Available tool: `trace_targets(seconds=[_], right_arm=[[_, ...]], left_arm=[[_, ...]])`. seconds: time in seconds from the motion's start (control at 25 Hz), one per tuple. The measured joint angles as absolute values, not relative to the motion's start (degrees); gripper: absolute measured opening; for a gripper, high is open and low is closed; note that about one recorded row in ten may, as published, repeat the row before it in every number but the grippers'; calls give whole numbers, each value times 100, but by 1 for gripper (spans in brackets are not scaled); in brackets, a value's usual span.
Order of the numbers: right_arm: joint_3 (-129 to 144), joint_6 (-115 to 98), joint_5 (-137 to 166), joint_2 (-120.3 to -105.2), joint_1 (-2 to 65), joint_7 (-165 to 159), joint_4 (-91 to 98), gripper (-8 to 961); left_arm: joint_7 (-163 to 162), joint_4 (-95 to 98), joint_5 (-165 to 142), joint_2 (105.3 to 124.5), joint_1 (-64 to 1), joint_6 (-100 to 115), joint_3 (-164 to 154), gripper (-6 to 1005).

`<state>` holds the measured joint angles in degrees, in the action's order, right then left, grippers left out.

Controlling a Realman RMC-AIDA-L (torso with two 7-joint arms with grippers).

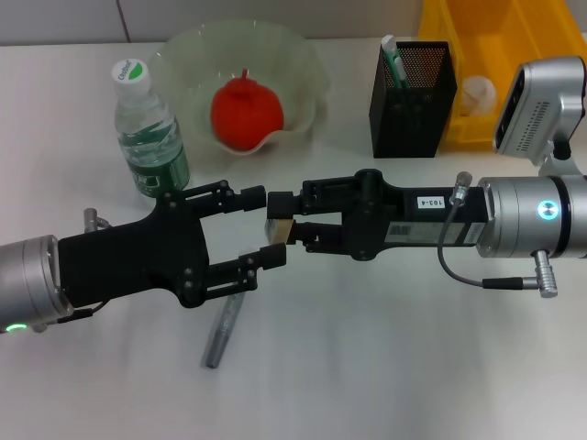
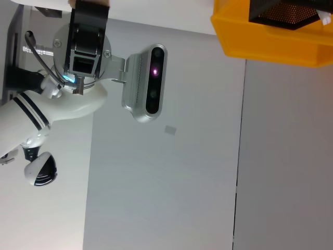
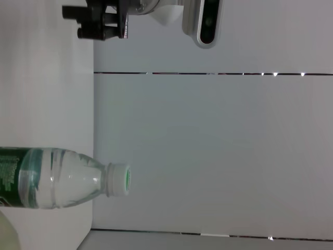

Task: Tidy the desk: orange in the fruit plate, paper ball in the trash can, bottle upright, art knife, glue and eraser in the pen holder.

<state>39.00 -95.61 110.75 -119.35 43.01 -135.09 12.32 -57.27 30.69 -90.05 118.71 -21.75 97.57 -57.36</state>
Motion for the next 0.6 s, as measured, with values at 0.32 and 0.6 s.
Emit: trace_targets(seconds=[0.32, 0.6], right_arm=[[3892, -9575, 11075, -11923, 4196, -13478, 1426, 421], [3886, -9872, 10732, -11916, 3828, -12688, 2631, 421]], left_arm=[[-5677, 3123, -8957, 11807, -2026, 9773, -5535, 771], [-5655, 3291, -8996, 11606, -1614, 9721, -5220, 808]])
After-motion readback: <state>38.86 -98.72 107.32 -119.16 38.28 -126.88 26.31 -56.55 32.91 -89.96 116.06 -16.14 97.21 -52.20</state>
